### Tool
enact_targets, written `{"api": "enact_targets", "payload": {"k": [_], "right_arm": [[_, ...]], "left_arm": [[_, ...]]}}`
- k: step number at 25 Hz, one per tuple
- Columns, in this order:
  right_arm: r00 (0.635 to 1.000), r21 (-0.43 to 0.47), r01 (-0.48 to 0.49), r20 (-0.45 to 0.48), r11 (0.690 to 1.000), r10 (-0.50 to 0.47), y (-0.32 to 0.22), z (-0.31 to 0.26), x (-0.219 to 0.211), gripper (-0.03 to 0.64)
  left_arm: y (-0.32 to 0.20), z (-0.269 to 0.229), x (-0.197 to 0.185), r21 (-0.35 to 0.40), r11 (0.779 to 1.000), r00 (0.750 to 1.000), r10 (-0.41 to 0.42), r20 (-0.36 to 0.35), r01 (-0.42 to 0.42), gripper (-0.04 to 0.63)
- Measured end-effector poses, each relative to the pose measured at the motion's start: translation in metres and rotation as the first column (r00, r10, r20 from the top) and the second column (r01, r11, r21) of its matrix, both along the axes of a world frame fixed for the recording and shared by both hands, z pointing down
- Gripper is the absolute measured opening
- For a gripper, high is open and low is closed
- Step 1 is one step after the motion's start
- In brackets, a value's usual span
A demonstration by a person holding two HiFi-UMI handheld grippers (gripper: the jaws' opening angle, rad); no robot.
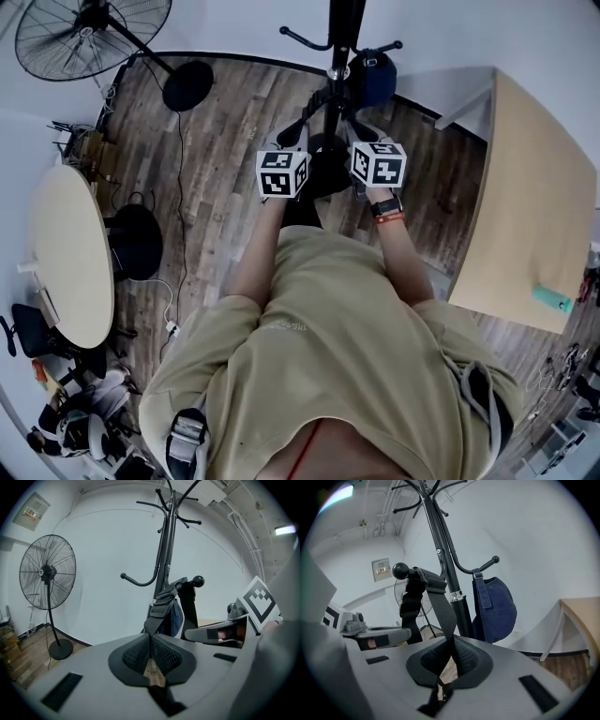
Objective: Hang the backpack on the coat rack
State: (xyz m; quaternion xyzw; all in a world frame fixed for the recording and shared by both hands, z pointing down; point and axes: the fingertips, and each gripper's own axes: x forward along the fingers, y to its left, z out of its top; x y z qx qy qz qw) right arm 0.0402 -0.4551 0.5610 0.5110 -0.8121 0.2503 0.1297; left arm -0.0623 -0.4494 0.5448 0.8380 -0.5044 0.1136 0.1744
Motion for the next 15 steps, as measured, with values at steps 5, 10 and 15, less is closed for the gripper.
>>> {"api": "enact_targets", "payload": {"k": [5, 10, 15], "right_arm": [[1.000, -0.008, 0.013, 0.011, 1.000, -0.013, 0.004, 0.001, -0.009, 0.021], [0.999, -0.002, 0.008, 0.033, 1.000, -0.008, 0.009, -0.002, -0.015, 0.022], [0.998, -0.007, -0.022, 0.065, 1.000, 0.022, 0.018, -0.009, -0.008, 0.058]], "left_arm": [[0.009, 0.006, 0.013, -0.011, 0.997, 0.997, 0.070, 0.034, -0.070, 0.026], [0.020, 0.004, 0.020, 0.000, 0.995, 0.994, 0.104, 0.037, -0.104, 0.026], [0.025, -0.010, 0.016, 0.032, 0.996, 0.996, 0.087, -0.007, -0.087, 0.026]]}}
